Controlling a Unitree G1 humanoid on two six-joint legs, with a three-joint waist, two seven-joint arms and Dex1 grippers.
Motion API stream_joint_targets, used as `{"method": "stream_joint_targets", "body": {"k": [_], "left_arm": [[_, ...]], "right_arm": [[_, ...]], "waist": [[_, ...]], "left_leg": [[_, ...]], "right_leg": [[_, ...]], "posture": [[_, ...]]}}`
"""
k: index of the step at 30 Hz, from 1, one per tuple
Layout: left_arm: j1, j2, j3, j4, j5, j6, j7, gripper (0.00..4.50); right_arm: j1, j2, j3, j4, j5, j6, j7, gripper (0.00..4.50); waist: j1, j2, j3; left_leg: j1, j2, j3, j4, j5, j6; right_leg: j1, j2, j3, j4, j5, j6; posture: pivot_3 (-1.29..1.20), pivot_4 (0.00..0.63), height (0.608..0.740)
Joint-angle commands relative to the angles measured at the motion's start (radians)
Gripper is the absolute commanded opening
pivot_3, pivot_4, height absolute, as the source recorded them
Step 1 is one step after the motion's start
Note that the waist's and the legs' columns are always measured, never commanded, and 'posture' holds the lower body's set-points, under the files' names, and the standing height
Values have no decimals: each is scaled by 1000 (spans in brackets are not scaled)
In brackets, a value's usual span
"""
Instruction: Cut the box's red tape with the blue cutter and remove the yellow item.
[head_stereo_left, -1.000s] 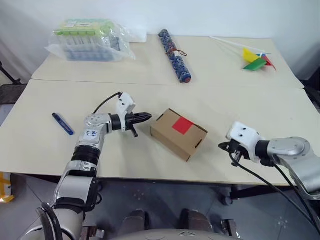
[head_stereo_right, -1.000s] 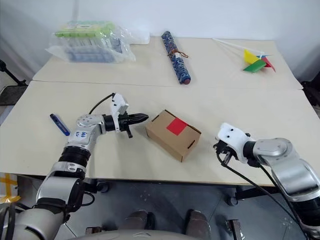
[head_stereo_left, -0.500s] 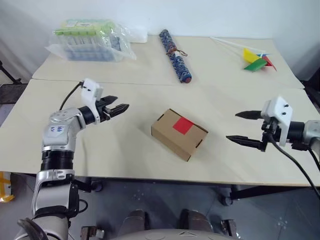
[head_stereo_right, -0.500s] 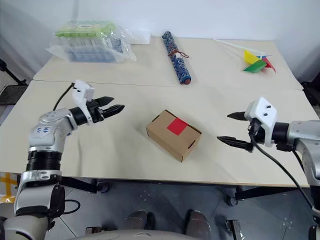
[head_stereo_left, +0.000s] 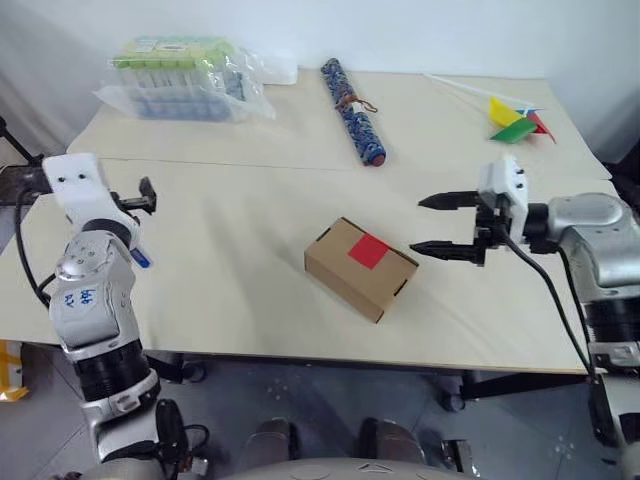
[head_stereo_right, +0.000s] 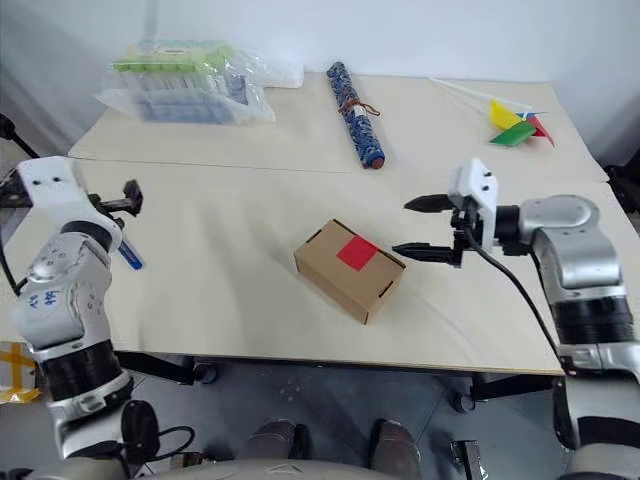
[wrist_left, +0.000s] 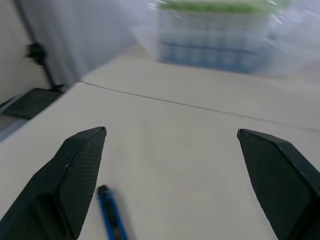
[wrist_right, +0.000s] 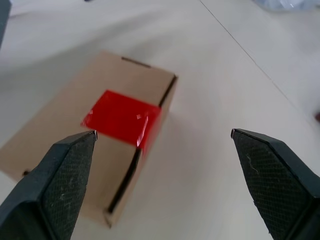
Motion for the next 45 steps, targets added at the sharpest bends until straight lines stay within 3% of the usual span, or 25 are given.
{"method": "stream_joint_targets", "body": {"k": [1, 7, 18, 29, 45], "left_arm": [[-24, -54, 47, -78, 76, 95, 171, 4453], [-139, -162, 140, -45, 142, 229, 385, 4453], [-312, -225, 300, 64, 122, 446, 445, 4453], [-291, -191, 266, 136, 140, 543, 383, 4453], [-302, -111, 191, 344, 130, 501, 319, 4453]], "right_arm": [[-92, 37, 4, 59, 9, -44, 67, 4500], [-264, 114, 44, 249, -33, -156, 179, 4500], [-320, 153, 57, 300, -54, -192, 246, 4500], [-268, 132, 56, 213, -44, -145, 246, 4500], [-224, 124, 50, 137, -41, -95, 215, 4500]], "waist": [[-1, 0, 0], [0, -2, 1], [-2, -4, 2], [-3, -5, 3], [0, -4, 3]], "left_leg": [[0, 0, 0, 0, 0, 0], [0, 0, 0, 0, 0, 0], [-1, 0, -3, -1, 0, 0], [0, 0, -3, -1, 0, -1], [2, 0, -1, 0, 0, -2]], "right_leg": [[0, 0, 0, 0, 0, 0], [0, 1, 2, 0, 0, 0], [0, 1, 2, 0, 0, 0], [-1, 1, 3, 0, 0, 0], [-1, 1, 6, 3, 0, 0]], "posture": [[0, 150, 740], [0, 150, 740], [0, 150, 740], [0, 150, 740], [0, 150, 740]]}}
